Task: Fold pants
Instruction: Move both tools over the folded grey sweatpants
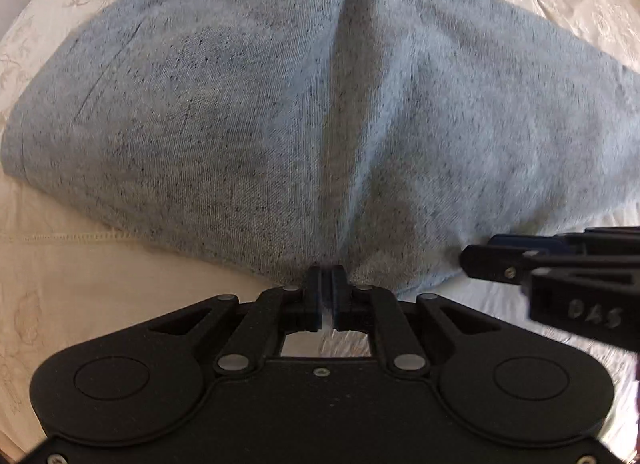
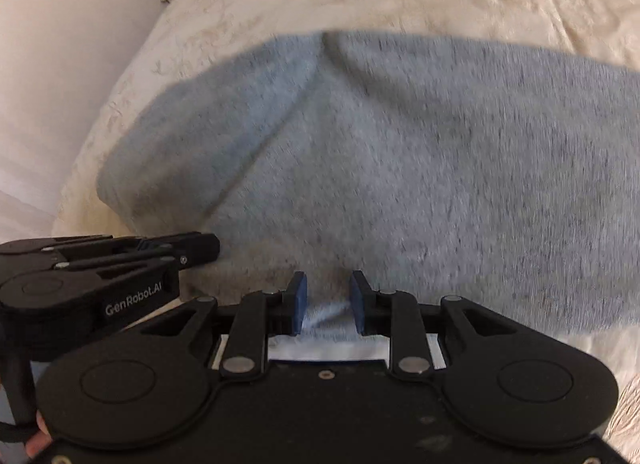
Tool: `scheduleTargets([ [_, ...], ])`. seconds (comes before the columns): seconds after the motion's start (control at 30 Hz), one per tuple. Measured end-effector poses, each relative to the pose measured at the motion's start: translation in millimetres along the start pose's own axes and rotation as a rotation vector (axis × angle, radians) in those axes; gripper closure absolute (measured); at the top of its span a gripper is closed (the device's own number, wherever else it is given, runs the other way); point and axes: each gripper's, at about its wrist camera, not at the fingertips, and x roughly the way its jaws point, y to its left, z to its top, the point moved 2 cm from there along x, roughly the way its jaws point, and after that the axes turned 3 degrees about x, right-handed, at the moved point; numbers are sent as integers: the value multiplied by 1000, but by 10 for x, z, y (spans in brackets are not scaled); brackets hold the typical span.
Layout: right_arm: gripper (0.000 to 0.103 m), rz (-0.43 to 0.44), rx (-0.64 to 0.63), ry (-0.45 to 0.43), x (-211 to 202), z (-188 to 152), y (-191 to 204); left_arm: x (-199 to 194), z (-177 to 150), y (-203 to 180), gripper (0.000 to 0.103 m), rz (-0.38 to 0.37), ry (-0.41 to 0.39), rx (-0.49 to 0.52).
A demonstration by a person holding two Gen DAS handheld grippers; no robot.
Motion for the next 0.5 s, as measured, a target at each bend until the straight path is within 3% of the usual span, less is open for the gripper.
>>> scheduleTargets([
  [0.1,79,13,43,14,-63,-149,-72,-83,-98,22,89,-10,-36,10],
  [0.2,76,39,98,-61,-244,-157,-97,-219,-113,99,89,-15,-57,-1],
  [0.33,76,69,108,-149,-366,9,31,-541,-87,264,89,46,-137,65],
  [0.5,76,75,27,-147,-186,138,311,-856,254,673,88,120,-243,122],
])
